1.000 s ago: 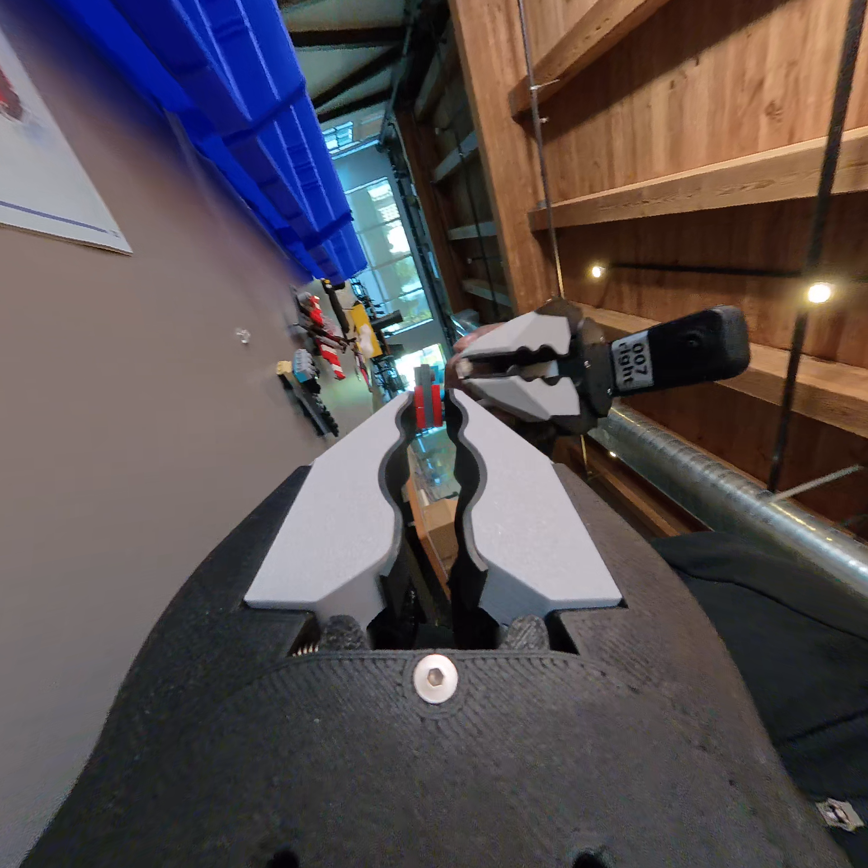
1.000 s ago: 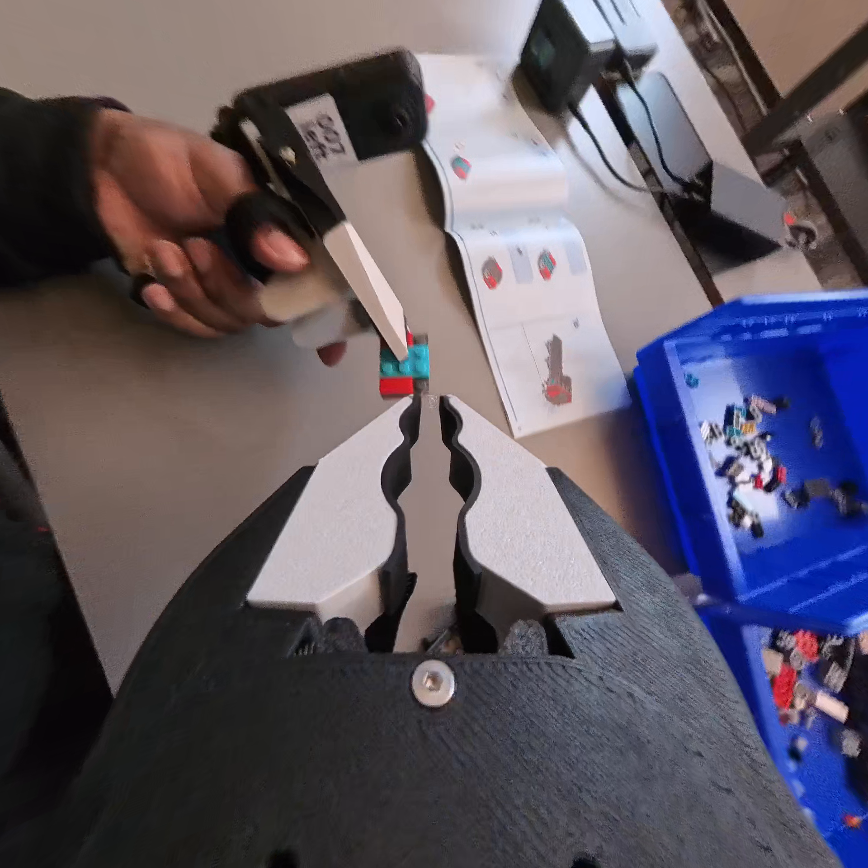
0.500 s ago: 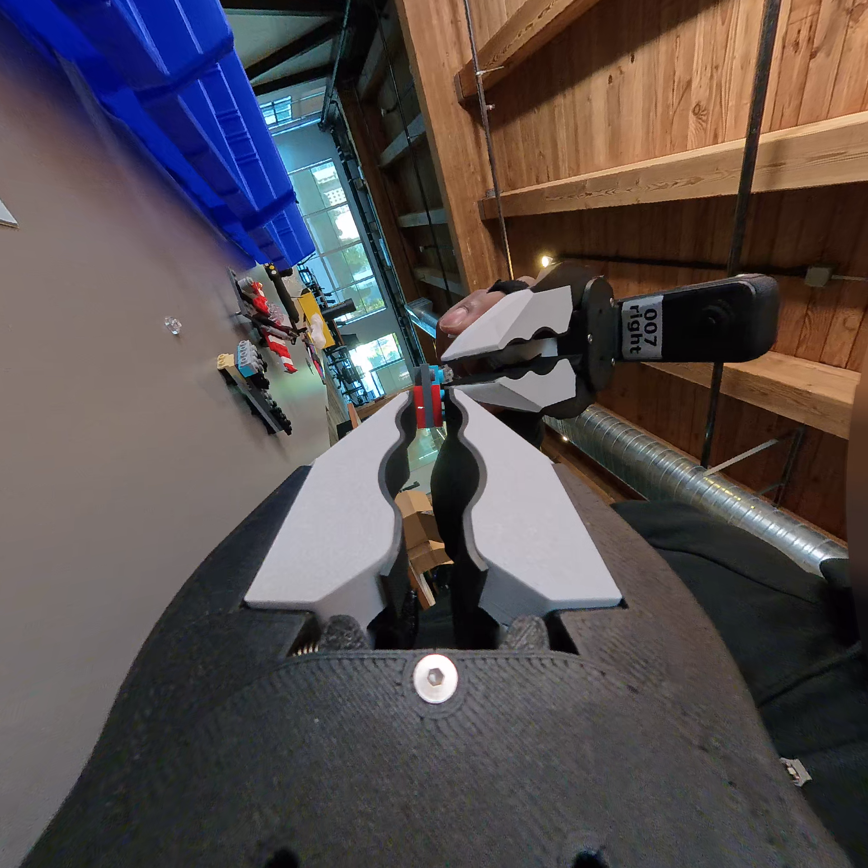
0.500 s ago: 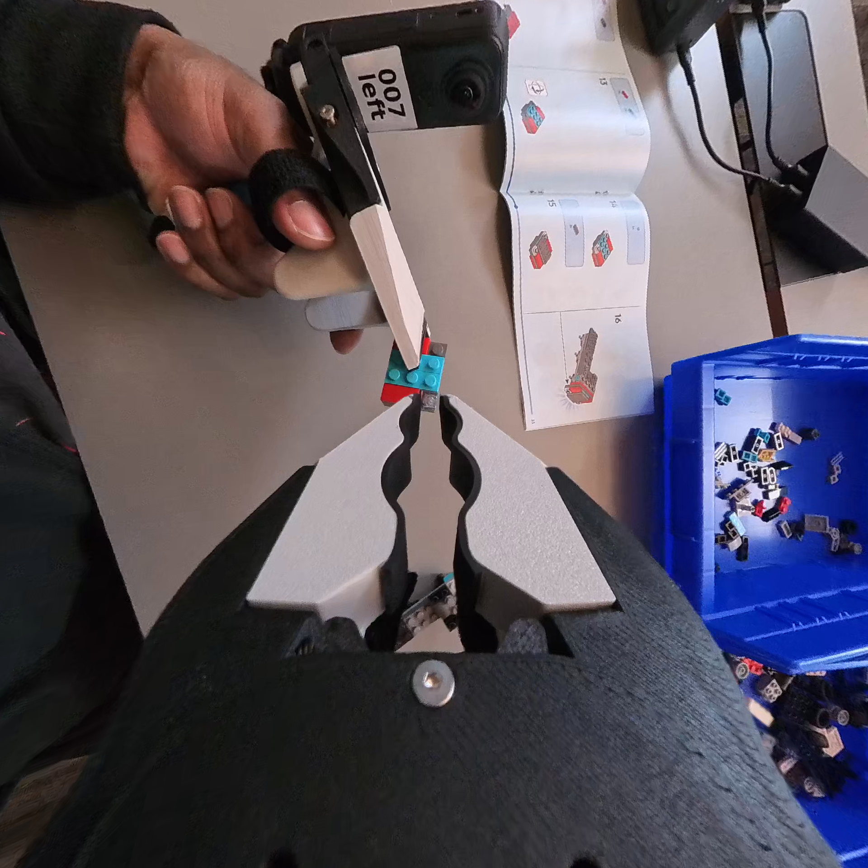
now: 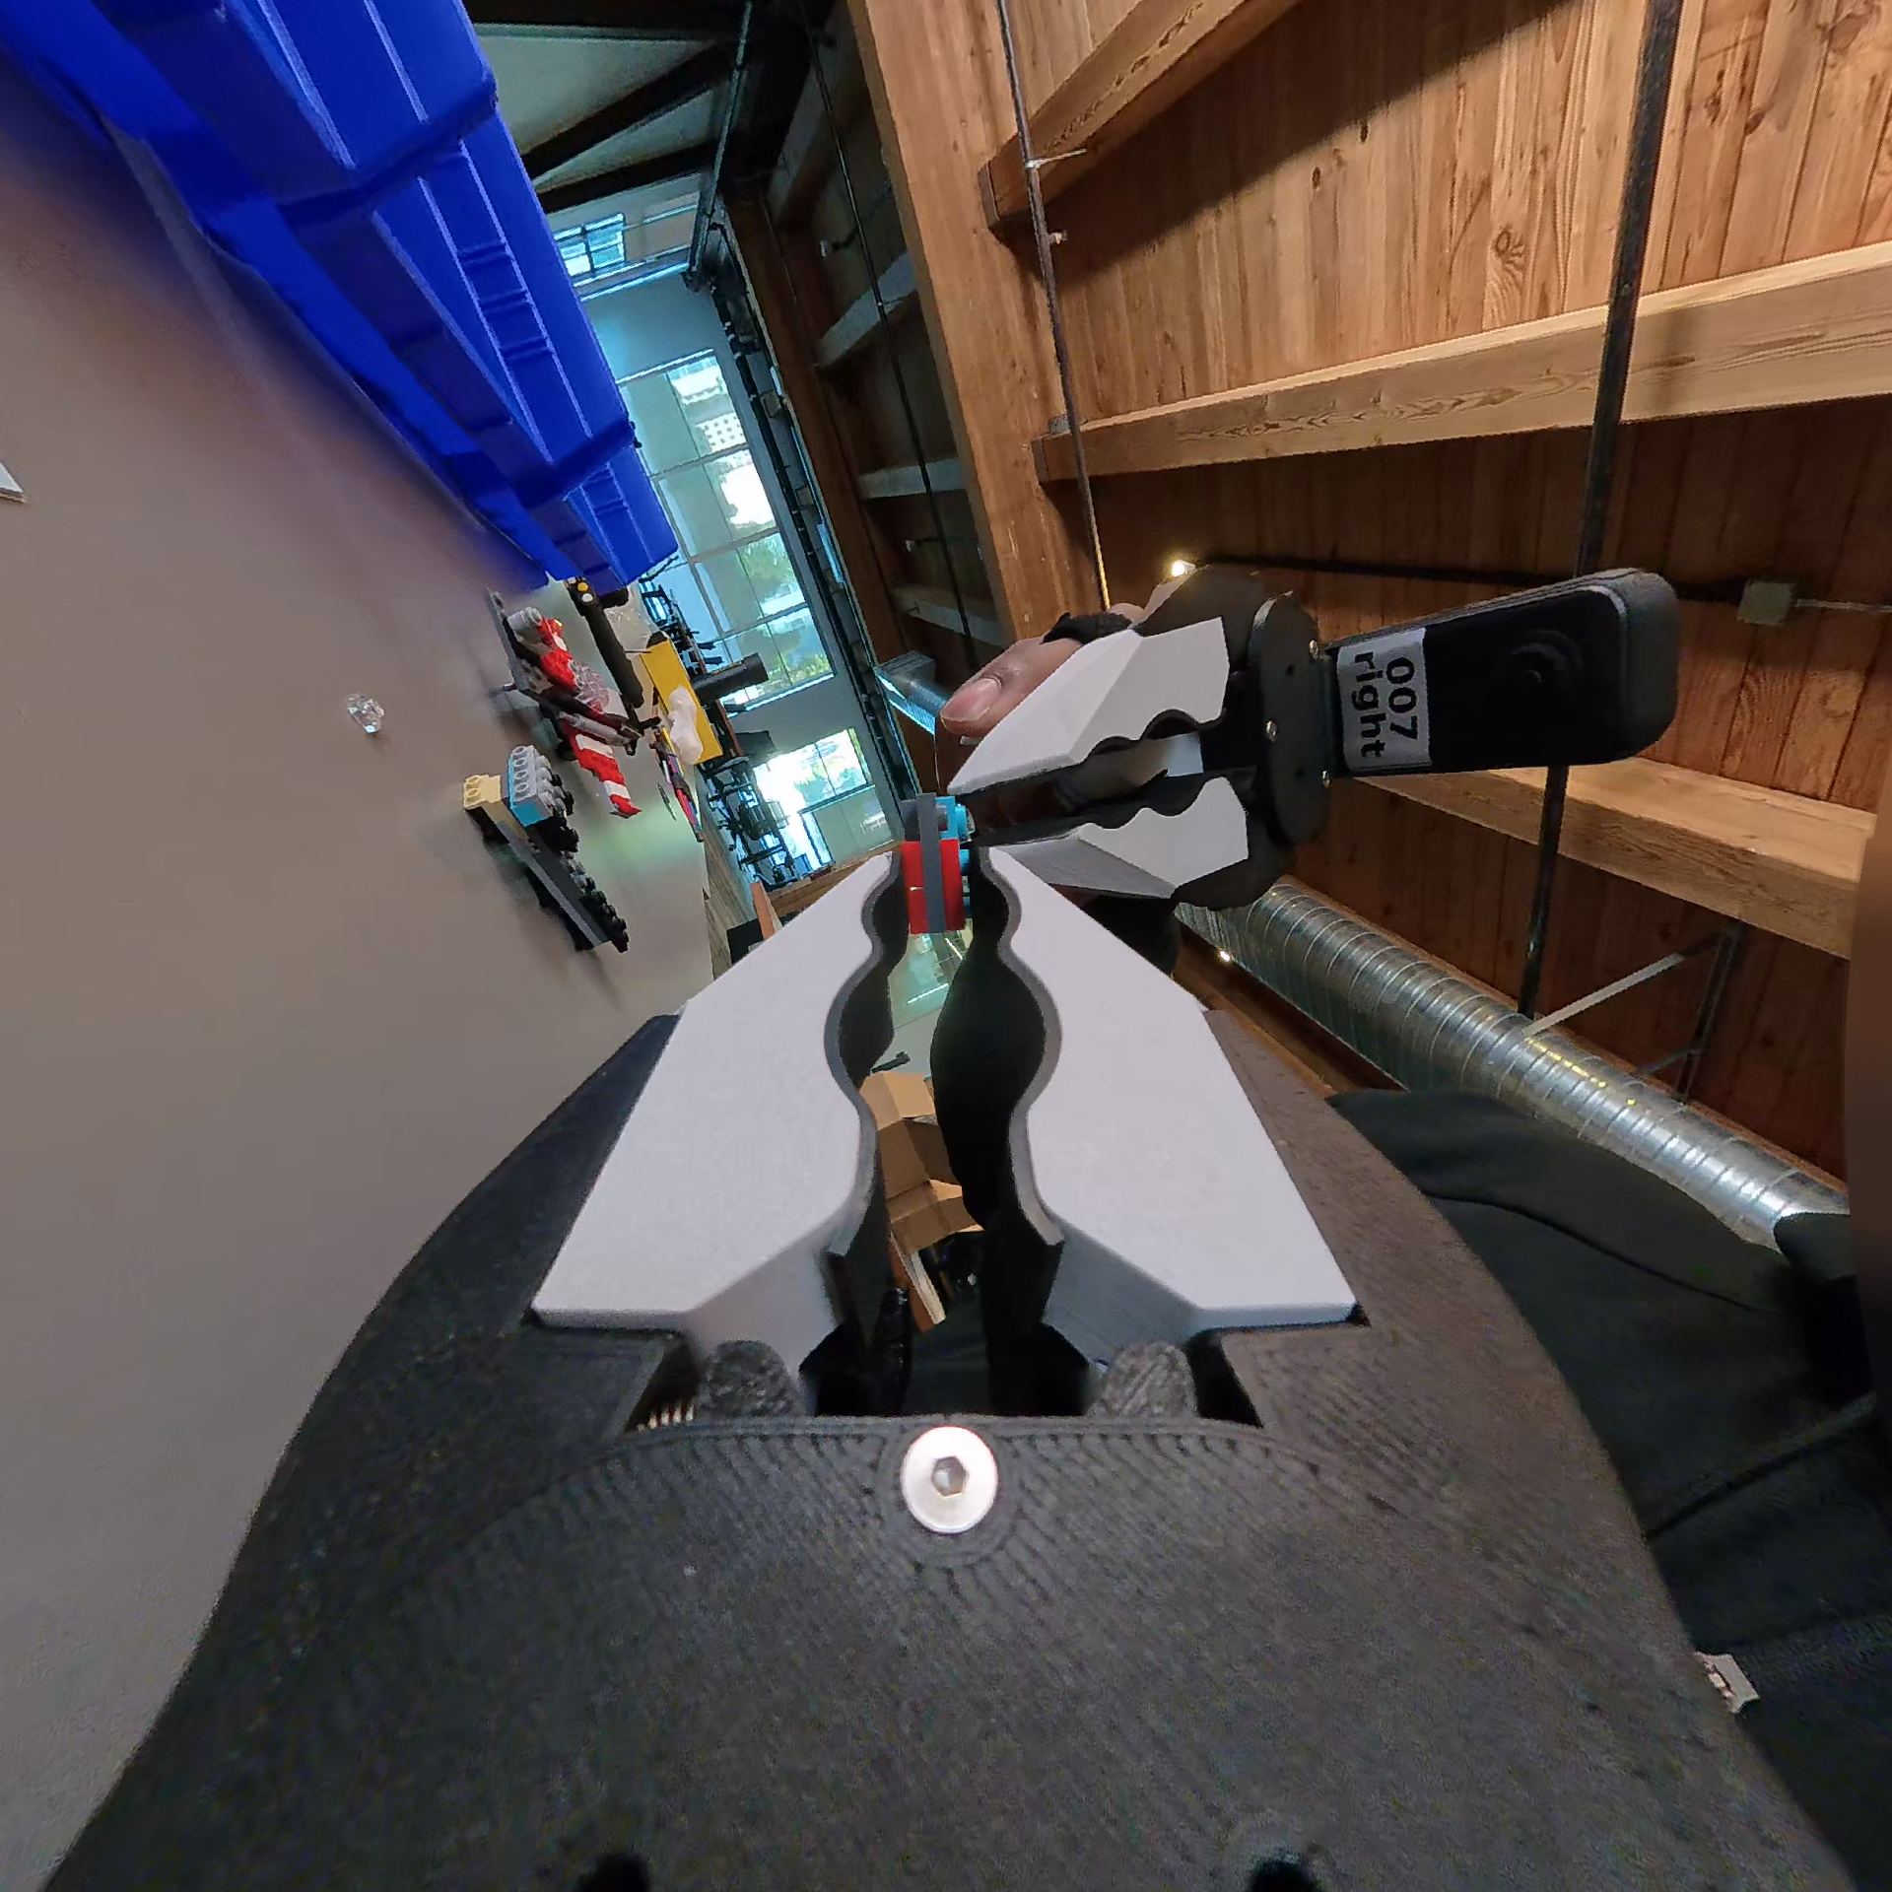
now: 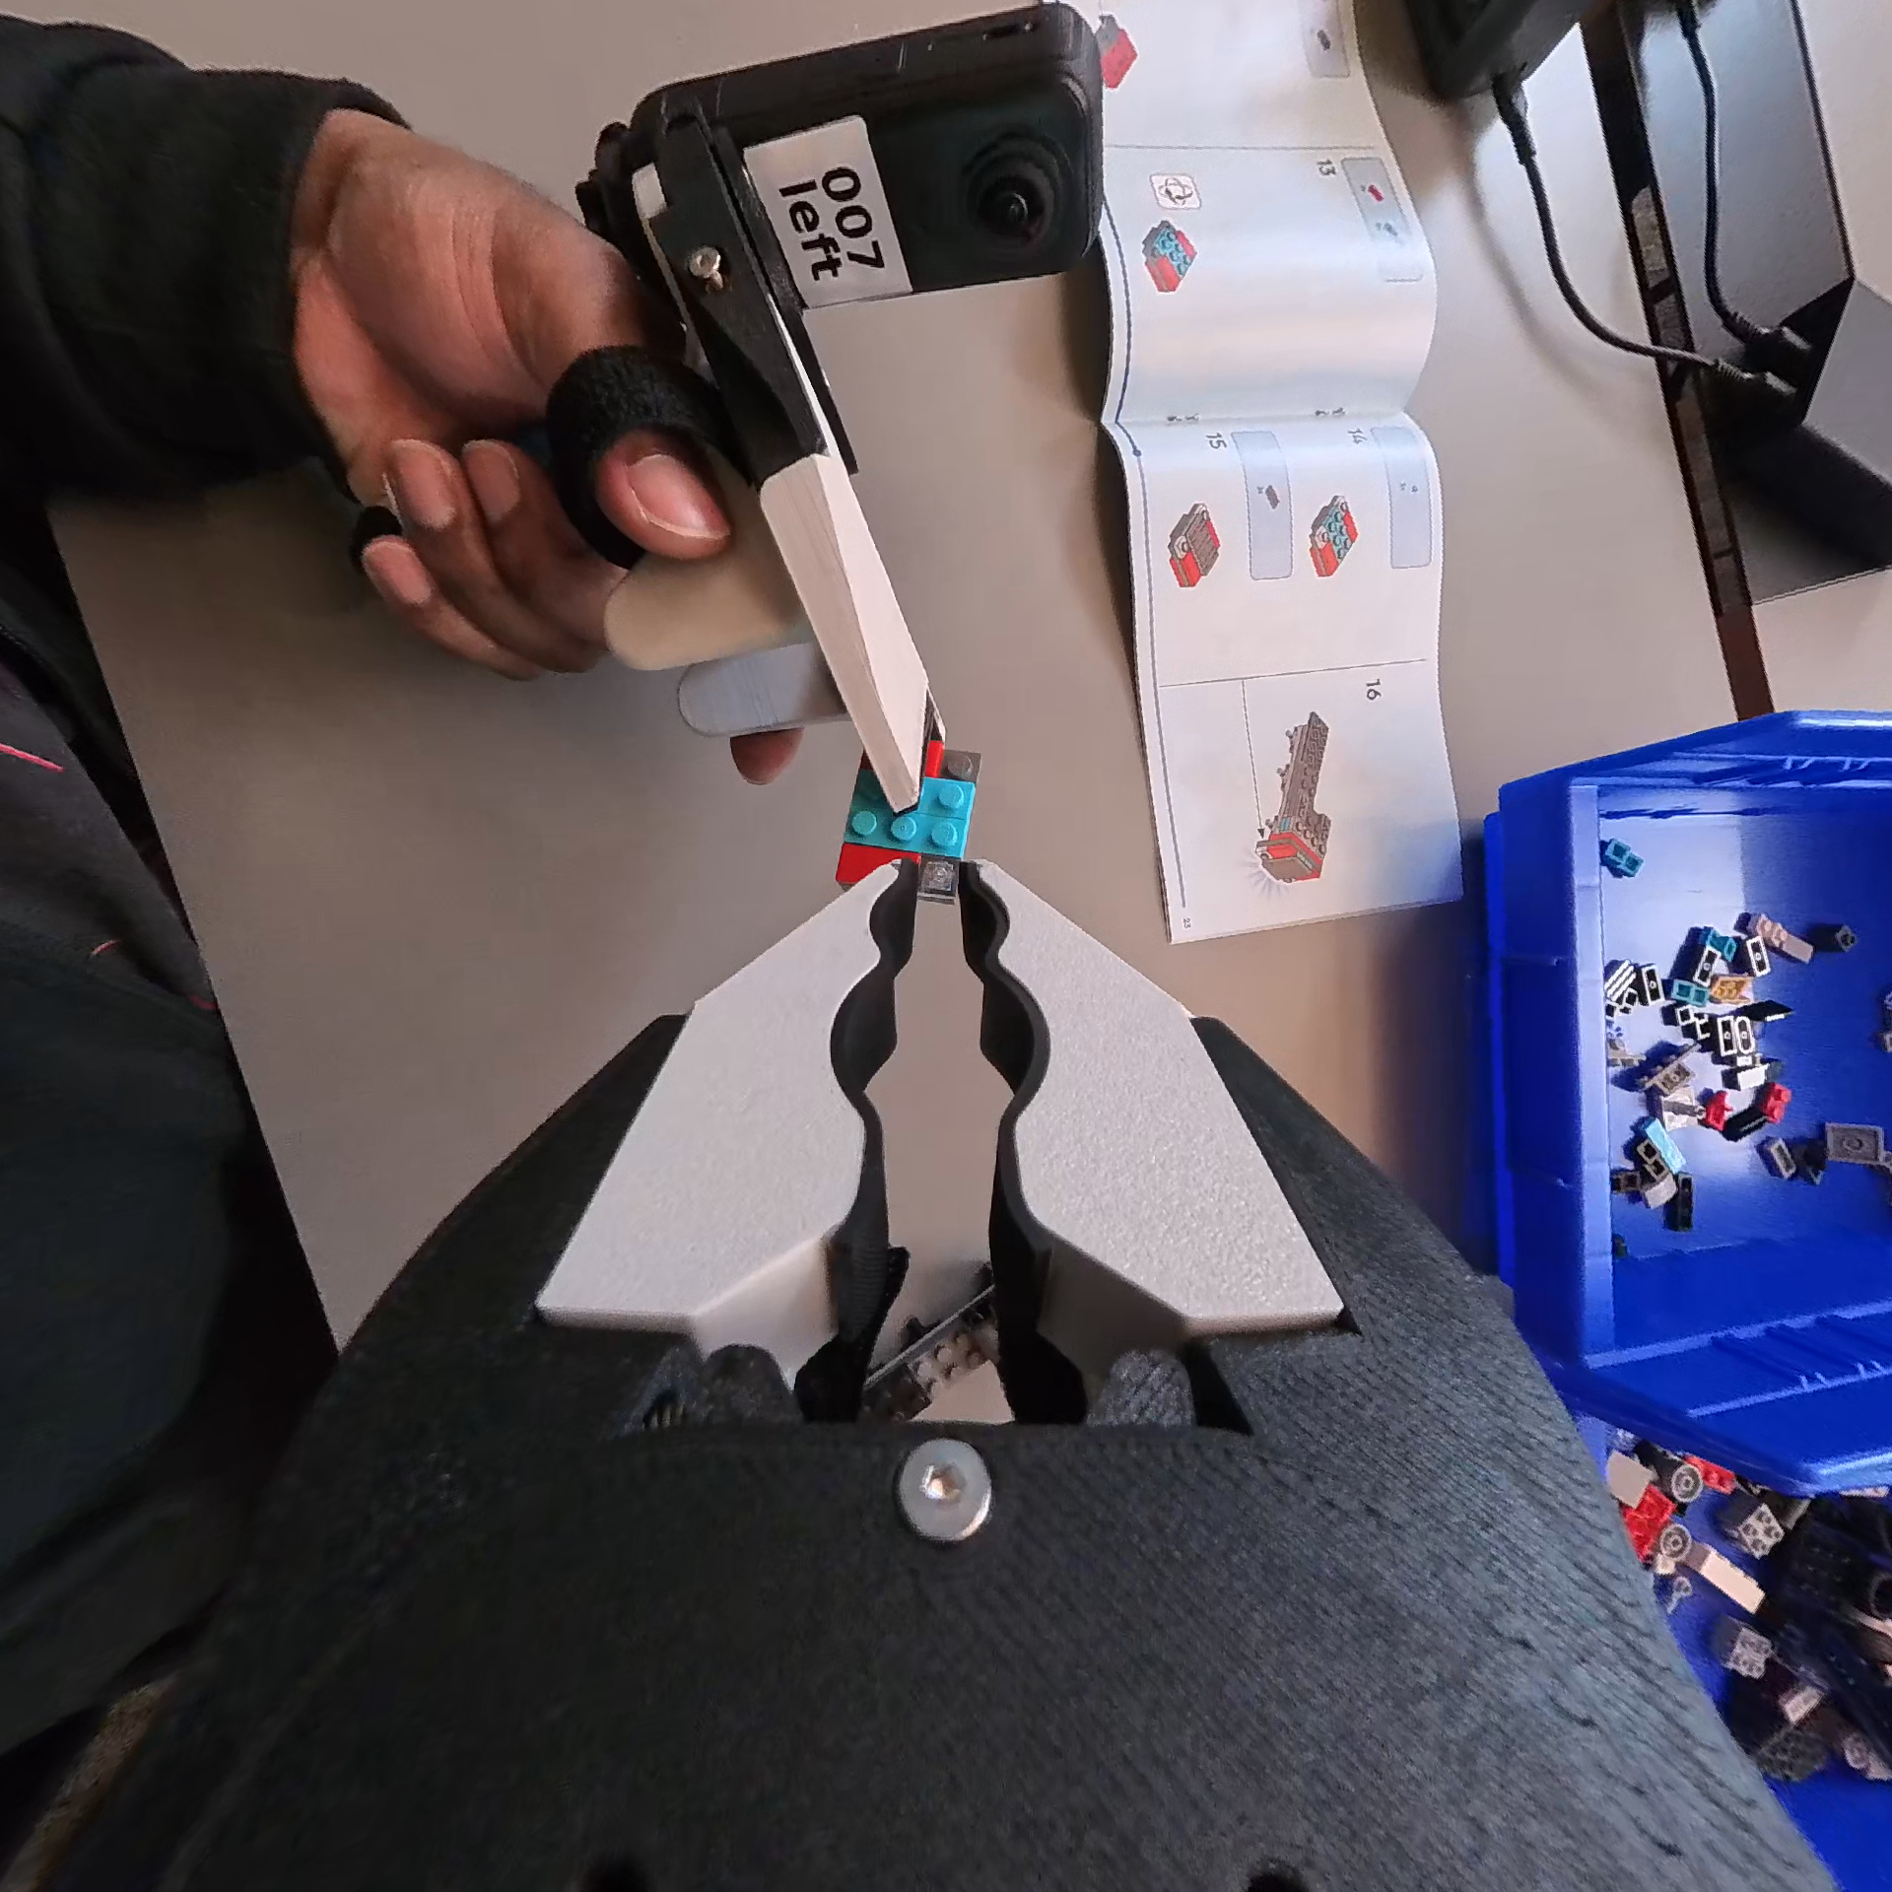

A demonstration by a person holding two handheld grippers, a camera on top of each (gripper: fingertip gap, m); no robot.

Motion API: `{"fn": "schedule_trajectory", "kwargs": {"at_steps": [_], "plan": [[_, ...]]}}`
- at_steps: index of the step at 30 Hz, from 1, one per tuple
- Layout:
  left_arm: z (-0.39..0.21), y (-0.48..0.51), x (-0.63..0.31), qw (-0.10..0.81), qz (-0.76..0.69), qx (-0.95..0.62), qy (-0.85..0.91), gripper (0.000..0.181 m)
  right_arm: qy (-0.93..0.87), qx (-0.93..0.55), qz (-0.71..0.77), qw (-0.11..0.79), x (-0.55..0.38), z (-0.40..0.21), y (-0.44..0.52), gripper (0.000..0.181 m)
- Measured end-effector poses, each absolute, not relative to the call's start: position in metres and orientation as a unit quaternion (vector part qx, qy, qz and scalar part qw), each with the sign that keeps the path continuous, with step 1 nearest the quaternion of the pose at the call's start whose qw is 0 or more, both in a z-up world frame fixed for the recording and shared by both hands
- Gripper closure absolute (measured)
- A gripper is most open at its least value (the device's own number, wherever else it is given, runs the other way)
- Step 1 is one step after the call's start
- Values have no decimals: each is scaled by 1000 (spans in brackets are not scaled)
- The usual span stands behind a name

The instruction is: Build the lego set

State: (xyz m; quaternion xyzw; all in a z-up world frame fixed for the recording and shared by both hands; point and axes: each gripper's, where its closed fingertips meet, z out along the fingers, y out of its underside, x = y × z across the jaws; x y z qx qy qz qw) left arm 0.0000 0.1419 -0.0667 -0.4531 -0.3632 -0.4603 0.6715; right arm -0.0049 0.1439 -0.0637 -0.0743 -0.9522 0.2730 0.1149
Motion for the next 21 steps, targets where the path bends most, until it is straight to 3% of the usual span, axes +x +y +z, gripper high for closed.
{"fn": "schedule_trajectory", "kwargs": {"at_steps": [16, 21], "plan": [[-63, 140, 0, 676, -466, -444, -358, 169, -943, -94, 301, 104, -3, -59, 141, 168], [-61, 136, -2, 684, -455, -446, -354, 169, -912, -176, 362, 77, -7, -52, 143, 159]]}}
